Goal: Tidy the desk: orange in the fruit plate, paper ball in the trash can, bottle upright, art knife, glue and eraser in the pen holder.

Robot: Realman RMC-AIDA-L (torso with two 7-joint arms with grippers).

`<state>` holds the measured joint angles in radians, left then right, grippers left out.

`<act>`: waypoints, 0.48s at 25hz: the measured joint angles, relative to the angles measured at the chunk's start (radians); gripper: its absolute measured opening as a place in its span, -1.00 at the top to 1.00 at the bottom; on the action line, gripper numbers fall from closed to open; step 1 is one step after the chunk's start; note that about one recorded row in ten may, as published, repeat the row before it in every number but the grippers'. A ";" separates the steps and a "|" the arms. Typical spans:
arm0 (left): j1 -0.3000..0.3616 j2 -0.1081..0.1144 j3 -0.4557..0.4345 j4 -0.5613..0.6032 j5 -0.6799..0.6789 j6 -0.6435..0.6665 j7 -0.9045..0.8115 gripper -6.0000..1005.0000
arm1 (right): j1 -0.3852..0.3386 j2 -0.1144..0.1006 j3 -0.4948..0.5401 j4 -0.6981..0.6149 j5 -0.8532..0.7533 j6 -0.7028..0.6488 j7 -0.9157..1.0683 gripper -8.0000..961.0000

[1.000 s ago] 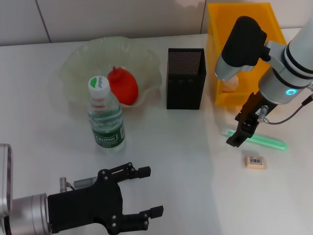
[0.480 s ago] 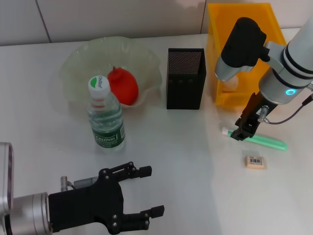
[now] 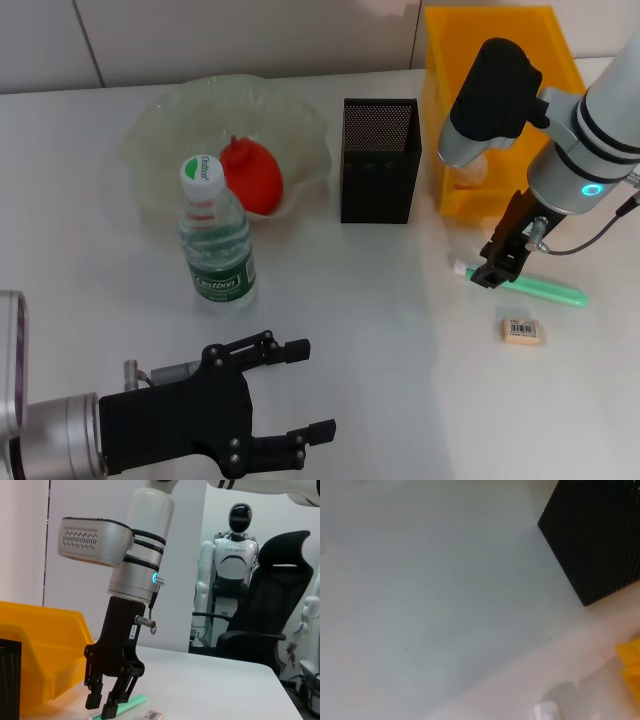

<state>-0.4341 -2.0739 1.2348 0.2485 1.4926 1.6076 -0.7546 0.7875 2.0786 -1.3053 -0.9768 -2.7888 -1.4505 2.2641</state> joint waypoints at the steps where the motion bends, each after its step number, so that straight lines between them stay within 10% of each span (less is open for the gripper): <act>1: 0.000 0.000 0.000 0.000 0.000 0.000 0.000 -0.62 | 0.001 0.000 -0.001 0.005 0.000 0.003 0.000 0.30; 12: 0.000 0.000 0.000 0.000 0.000 0.000 -0.006 -0.62 | 0.016 0.000 -0.002 0.054 0.000 0.032 -0.002 0.31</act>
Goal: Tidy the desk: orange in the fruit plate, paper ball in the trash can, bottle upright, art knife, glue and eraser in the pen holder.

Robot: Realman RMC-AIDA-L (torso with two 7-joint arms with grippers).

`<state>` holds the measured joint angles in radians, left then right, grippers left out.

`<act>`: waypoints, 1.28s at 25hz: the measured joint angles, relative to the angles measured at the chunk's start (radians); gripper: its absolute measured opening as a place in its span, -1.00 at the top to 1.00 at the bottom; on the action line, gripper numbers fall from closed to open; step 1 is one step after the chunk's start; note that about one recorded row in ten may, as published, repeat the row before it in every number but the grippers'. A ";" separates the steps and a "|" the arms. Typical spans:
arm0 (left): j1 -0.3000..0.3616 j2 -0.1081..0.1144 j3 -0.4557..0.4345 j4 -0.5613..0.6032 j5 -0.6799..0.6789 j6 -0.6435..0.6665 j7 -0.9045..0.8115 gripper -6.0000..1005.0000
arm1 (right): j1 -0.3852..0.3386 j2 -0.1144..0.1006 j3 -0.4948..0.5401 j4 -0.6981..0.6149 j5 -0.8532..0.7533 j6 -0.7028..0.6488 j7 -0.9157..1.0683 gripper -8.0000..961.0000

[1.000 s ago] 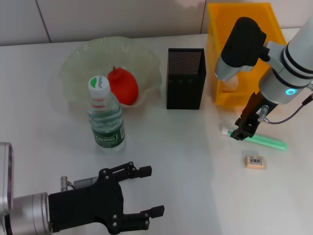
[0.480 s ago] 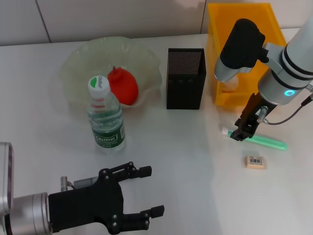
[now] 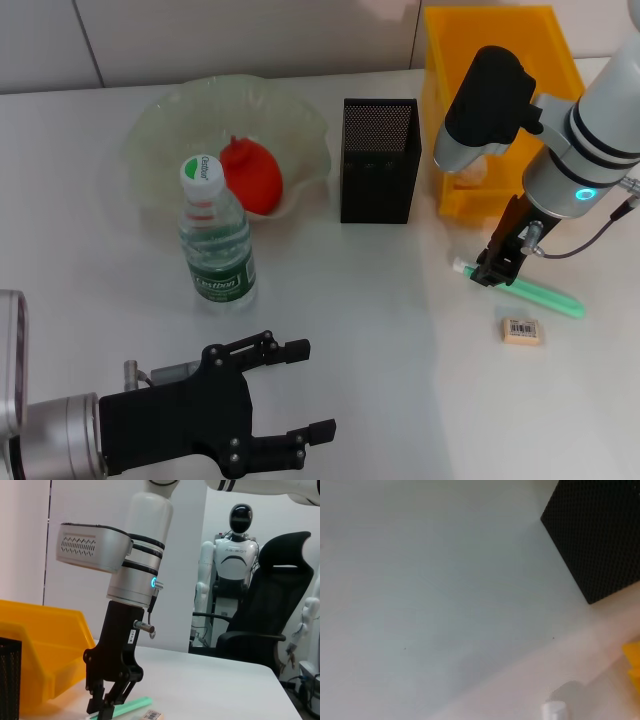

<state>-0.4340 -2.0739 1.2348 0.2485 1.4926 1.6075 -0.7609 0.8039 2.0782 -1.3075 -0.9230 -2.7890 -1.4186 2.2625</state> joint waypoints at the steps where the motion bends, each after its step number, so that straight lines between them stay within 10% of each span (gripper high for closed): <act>1: 0.000 0.000 0.000 0.000 0.000 0.000 0.000 -0.62 | 0.000 0.000 0.000 0.000 0.000 0.000 0.000 0.31; 11: 0.000 0.000 0.000 0.000 -0.002 0.001 -0.001 -0.62 | -0.017 0.001 0.016 -0.068 0.051 -0.051 -0.006 0.63; 22: 0.002 0.000 0.000 0.000 -0.007 0.015 -0.004 -0.62 | -0.098 -0.001 0.255 -0.494 0.309 -0.326 -0.031 0.63; 32: -0.015 0.000 0.000 0.007 -0.009 0.017 -0.005 -0.62 | -0.284 0.003 0.315 -0.507 0.801 0.081 -0.213 0.63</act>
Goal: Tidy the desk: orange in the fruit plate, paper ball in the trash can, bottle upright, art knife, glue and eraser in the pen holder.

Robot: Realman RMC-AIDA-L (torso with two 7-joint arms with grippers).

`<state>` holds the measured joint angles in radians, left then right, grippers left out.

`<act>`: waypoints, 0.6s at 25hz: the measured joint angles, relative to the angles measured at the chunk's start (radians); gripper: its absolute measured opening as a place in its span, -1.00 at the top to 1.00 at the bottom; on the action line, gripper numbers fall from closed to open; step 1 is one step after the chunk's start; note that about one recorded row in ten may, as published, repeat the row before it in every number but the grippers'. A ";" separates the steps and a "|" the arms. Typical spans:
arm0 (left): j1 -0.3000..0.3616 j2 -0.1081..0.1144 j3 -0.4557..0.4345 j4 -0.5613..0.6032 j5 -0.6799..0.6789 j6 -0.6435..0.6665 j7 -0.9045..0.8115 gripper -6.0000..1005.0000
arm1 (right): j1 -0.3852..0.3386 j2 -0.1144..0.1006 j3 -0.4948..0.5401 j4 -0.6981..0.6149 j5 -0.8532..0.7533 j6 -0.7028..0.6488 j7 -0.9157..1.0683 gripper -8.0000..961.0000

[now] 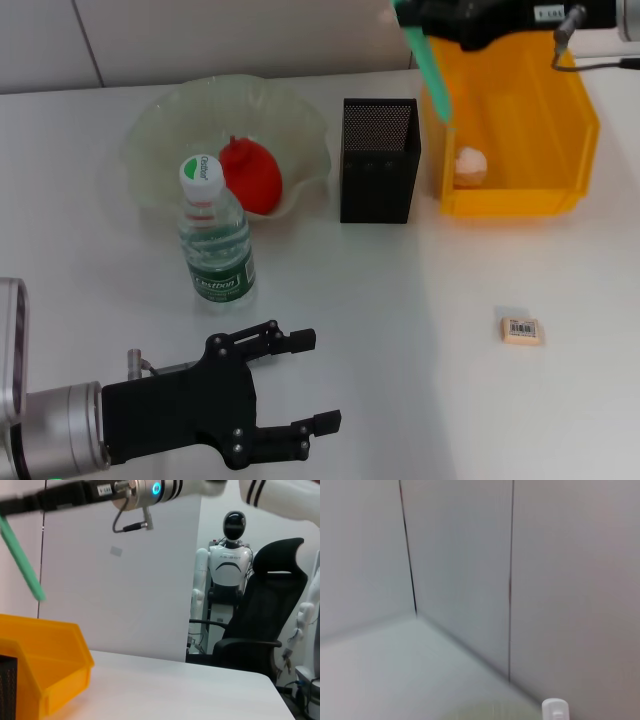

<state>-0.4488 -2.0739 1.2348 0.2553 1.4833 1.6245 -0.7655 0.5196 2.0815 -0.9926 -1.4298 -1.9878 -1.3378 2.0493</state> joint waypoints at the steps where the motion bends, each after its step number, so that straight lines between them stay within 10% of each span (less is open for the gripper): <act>1: -0.003 0.000 -0.002 -0.002 0.000 0.000 0.000 -0.62 | -0.016 0.000 -0.001 0.040 0.084 0.029 -0.060 0.63; 15: -0.002 0.000 -0.003 -0.005 -0.002 -0.002 0.000 -0.62 | -0.029 -0.006 0.066 0.709 0.720 0.090 -0.894 0.63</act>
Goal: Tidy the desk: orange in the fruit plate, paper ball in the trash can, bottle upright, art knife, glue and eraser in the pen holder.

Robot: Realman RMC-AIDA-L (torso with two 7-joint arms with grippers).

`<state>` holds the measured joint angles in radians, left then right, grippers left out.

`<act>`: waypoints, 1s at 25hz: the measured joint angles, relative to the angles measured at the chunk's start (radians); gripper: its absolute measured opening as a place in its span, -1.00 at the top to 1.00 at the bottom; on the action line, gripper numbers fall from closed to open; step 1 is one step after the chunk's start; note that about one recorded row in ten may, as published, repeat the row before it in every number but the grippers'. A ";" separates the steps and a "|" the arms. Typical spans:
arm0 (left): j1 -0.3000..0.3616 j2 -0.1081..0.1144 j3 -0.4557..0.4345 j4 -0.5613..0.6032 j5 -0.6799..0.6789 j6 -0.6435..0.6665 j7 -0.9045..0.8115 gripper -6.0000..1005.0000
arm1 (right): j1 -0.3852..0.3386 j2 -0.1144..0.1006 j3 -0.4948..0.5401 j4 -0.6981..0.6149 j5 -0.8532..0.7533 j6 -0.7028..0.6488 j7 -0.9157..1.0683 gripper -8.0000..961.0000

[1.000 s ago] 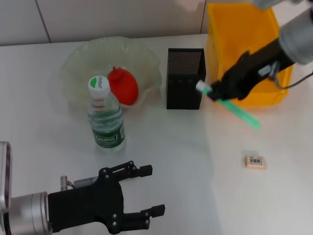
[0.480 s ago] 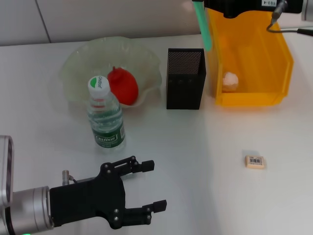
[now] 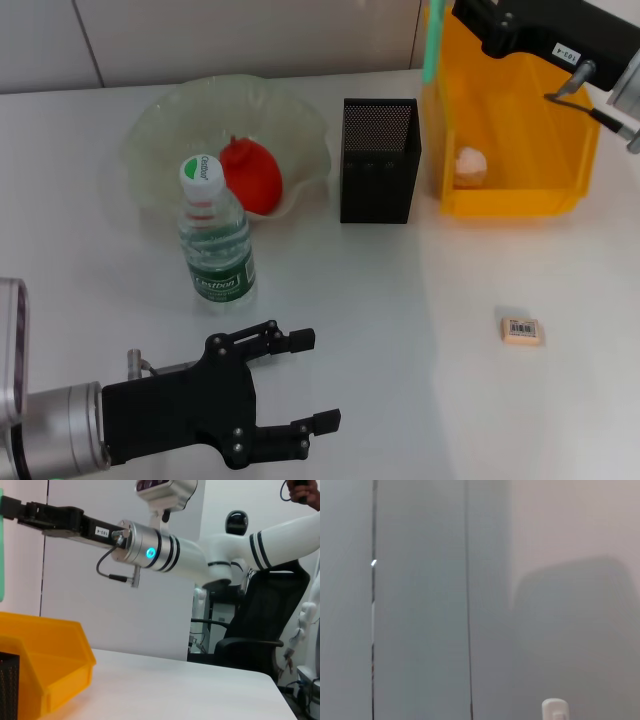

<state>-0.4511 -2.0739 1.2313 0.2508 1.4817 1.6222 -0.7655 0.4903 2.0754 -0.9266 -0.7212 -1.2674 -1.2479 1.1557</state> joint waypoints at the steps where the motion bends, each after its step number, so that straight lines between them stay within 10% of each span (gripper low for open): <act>1: 0.000 0.000 0.002 -0.001 0.000 -0.003 0.000 -0.62 | 0.010 0.000 0.004 0.045 0.026 -0.005 -0.023 0.63; 25: 0.015 -0.002 -0.005 -0.001 0.000 0.007 0.012 -0.62 | 0.065 0.009 -0.007 0.293 0.132 -0.023 -0.278 0.63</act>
<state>-0.4357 -2.0764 1.2261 0.2500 1.4818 1.6293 -0.7532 0.5552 2.0843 -0.9341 -0.4284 -1.1354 -1.2710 0.8777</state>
